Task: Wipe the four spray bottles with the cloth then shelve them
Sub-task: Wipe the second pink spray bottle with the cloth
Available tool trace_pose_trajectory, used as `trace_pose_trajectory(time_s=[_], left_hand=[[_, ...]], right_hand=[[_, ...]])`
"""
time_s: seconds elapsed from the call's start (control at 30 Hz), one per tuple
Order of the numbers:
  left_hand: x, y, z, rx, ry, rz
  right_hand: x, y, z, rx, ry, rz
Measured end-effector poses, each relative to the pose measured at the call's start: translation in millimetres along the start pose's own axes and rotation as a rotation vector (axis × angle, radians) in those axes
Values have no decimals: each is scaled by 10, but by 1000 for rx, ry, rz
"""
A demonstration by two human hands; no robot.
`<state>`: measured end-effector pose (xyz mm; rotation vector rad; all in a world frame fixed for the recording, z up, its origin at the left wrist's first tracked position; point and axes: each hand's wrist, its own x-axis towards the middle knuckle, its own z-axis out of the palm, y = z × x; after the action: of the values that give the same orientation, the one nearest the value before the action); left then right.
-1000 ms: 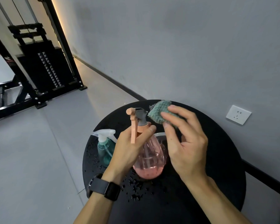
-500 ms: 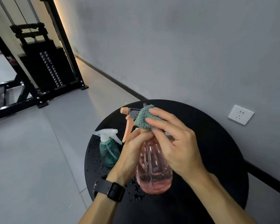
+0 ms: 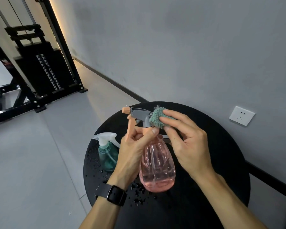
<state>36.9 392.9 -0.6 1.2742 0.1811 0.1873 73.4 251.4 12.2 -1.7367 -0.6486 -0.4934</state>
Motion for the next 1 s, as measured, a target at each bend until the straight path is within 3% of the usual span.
trace_pose_trajectory(time_s=[0.37, 0.53, 0.73, 1.0], left_hand=[[-50, 85, 83, 274, -8, 111], [-52, 41, 155, 329, 3, 158], [-37, 15, 141, 235, 17, 116], [-40, -3, 125, 240, -3, 102]], right_hand=[[78, -167, -59, 161, 262, 141], [71, -230, 2, 141, 157, 108], [70, -204, -7, 119, 51, 78], [44, -159, -8, 79, 139, 98]])
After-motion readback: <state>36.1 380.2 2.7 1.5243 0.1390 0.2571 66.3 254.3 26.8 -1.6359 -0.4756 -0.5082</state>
